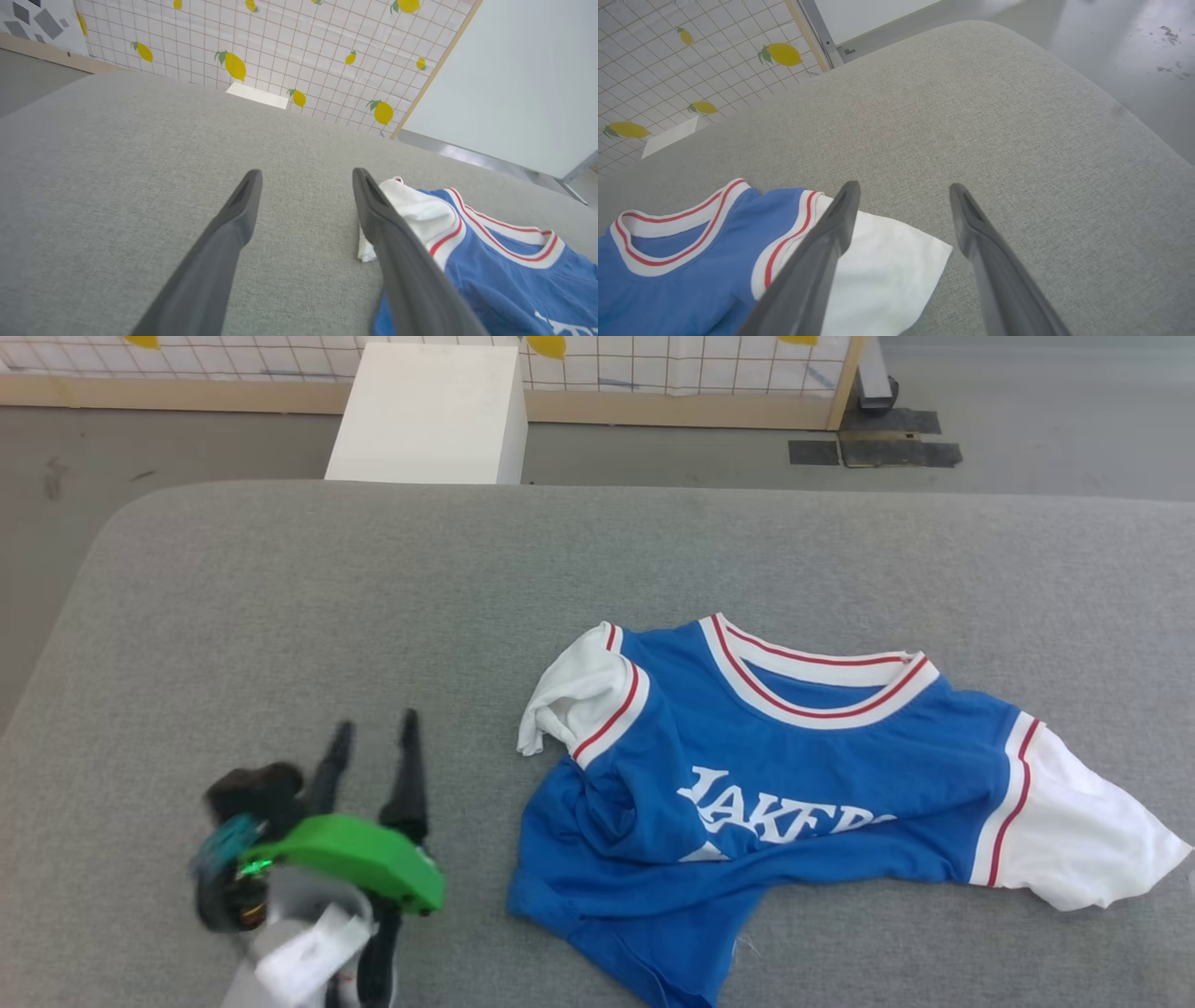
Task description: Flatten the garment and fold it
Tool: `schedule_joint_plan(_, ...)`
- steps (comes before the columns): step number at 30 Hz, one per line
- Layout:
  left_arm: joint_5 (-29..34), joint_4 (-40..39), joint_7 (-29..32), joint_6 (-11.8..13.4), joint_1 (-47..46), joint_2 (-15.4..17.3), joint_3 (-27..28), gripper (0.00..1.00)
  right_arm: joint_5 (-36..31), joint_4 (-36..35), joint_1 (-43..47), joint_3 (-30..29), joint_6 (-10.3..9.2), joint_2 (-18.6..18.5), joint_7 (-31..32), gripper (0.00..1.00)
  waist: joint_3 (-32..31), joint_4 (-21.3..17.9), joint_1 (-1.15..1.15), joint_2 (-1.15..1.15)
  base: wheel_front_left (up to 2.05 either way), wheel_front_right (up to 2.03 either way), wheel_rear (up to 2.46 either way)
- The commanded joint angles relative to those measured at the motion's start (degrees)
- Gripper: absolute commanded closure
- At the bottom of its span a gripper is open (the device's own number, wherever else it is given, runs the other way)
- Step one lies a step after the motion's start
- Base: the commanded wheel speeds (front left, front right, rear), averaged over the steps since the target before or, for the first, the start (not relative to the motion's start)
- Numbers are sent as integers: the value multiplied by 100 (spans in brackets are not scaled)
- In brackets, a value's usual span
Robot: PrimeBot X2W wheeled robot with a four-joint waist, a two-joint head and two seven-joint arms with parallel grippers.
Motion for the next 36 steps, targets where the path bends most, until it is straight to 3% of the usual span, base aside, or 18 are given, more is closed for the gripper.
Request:
schedule_joint_plan(1, -48, 102, 348, -48, -232, 38, -129, 0, 50, -73, 33, 54, -9, 20, -32, 0, 26, -54, 0, 0, 0, 0, 0)
schedule_joint_plan(5, -16, 505, 1672, -117, -894, 93, -613, 0, 136, -135, -18, 183, -9, 23, -32, 0, 143, -162, 0, 0, 0, 0, 0)
schedule_joint_plan(10, 334, 1246, 3247, -30, -1739, 261, -1174, 0, 228, -115, -94, 359, -9, 25, -73, 0, 352, -353, 0, 0, 0, 0, 0)
schedule_joint_plan(19, 656, 2042, 4011, 0, -2451, 395, -1504, 0, 254, -99, -152, 433, -9, 25, -144, 0, 681, -618, 0, 0, 0, 0, 0)
schedule_joint_plan(20, 667, 2127, 4085, -21, -2476, 400, -1546, 25, 250, -94, -160, 431, -9, 25, -155, 0, 705, -632, 0, 0, 0, 0, 0)
schedule_joint_plan(22, 604, 2200, 4102, -40, -2501, 362, -1533, 96, 247, -88, -174, 432, -9, 25, -171, 0, 743, -644, 0, 0, 0, 0, 0)
schedule_joint_plan(23, 570, 2251, 4150, -61, -2490, 354, -1540, 100, 244, -82, -177, 432, -9, 25, -178, 0, 746, -646, 0, 0, 0, 0, 0)
schedule_joint_plan(28, 317, 2193, 3959, -60, -2390, 311, -1347, 100, 210, -13, -186, 416, -9, 25, -215, 0, 710, -602, 0, 0, 0, 0, 0)
schedule_joint_plan(36, -38, 1279, 2808, 455, -1940, 457, -452, 100, 32, 19, -30, 335, -9, 26, -94, 0, 518, -382, 0, 0, 0, 0, 0)
